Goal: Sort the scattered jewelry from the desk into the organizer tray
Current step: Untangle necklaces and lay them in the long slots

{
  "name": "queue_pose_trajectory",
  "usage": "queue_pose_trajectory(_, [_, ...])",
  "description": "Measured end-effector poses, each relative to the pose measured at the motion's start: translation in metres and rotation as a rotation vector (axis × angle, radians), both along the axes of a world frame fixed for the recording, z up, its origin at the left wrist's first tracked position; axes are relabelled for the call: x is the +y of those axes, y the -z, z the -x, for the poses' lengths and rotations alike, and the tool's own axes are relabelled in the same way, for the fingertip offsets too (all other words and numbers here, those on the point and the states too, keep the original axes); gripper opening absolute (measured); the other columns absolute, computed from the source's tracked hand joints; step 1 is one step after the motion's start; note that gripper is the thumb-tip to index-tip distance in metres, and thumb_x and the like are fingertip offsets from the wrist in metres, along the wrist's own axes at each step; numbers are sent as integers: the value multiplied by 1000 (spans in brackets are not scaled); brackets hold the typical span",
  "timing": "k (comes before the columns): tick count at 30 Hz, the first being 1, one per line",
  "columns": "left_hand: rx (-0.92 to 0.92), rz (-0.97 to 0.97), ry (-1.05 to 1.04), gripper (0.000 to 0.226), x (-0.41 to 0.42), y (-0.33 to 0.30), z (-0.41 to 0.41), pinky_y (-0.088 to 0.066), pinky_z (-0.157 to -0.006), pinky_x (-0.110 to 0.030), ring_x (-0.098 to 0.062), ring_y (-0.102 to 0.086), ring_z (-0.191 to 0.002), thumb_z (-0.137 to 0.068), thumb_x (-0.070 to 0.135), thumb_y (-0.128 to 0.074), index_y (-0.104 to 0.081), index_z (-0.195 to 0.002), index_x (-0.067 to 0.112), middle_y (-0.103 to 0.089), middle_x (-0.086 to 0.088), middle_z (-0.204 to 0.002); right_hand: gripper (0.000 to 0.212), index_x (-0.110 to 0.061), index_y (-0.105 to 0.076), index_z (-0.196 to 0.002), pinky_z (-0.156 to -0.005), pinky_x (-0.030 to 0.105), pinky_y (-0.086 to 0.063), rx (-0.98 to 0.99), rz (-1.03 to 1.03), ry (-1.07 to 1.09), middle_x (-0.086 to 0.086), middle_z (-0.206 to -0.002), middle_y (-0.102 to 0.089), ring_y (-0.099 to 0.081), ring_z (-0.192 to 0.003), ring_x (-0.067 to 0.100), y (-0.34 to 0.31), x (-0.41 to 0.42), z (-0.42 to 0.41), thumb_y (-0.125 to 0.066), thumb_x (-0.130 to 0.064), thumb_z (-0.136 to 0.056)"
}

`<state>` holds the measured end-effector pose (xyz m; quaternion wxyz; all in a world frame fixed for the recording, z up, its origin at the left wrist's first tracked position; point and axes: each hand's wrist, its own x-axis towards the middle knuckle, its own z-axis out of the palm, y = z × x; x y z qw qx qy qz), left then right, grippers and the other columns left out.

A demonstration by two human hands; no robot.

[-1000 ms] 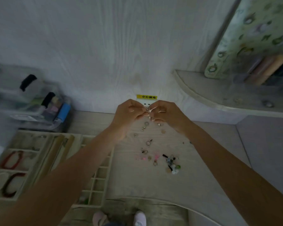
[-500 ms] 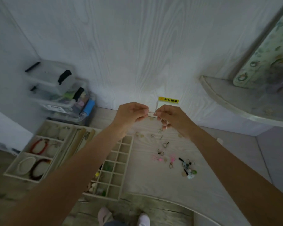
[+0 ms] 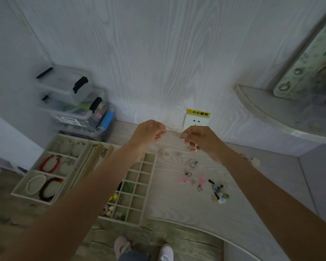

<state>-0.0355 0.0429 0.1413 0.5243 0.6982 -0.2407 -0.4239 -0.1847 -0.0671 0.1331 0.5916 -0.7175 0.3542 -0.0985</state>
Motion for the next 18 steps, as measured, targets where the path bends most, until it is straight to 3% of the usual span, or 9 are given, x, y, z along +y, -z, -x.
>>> queue_pose_trajectory(3, [422, 105, -125, 17, 1, -2, 5, -53, -85, -30, -21, -68, -91, -96, 7, -43, -57, -86, 7, -67, -12, -91, 7, -15, -67, -82, -61, 18, -48, 45, 11, -58, -3, -68, -60, -52, -63, 9, 9, 0, 2, -63, -14, -87])
queue_pose_trajectory(5, [498, 119, -202, 18, 1, 0, 5, -54, -82, -33, -21, -69, -80, -97, 7, -41, -55, -86, 7, -64, -9, -79, 4, -14, -68, -85, -61, 16, -48, 47, 15, -68, -5, -68, -62, -55, -63, 6, 14, -1, 6, -64, -14, -87])
queue_pose_trajectory(8, [487, 119, -277, 16, -1, 2, 7, -55, -81, -35, -16, -58, -62, -96, 7, -44, -55, -85, 8, -52, -4, -65, 5, -11, -69, -89, -58, 13, -47, 62, 20, -53, 0, -73, -64, -55, -62, 6, 17, -6, 13, -65, -13, -86])
queue_pose_trajectory(11, [443, 107, -304, 12, -2, 3, 9, -54, -68, -29, -11, -43, -52, -94, 7, -47, -57, -87, 7, -44, 0, -58, 7, -11, -68, -85, -56, 14, -45, 108, 24, -72, 0, -71, -62, -53, -58, 6, 21, -11, 19, -63, -13, -88])
queue_pose_trajectory(14, [340, 61, -311, 13, -3, 3, 9, -42, -55, -21, -7, -35, -46, -93, 8, -47, -60, -89, 10, -42, 3, -57, 12, -8, -67, -86, -61, 19, -47, 139, -34, -68, 1, -71, -60, -56, -62, 10, 27, -15, 23, -58, -14, -91])
queue_pose_trajectory(18, [313, 47, -319, 13, -4, 4, 8, -28, -46, -19, -4, -32, -39, -92, 8, -49, -60, -87, 11, -41, 5, -55, 18, -2, -64, -93, -55, 18, -47, 146, -74, -49, 2, -69, -58, -56, -59, 11, 31, -15, 27, -52, -15, -95])
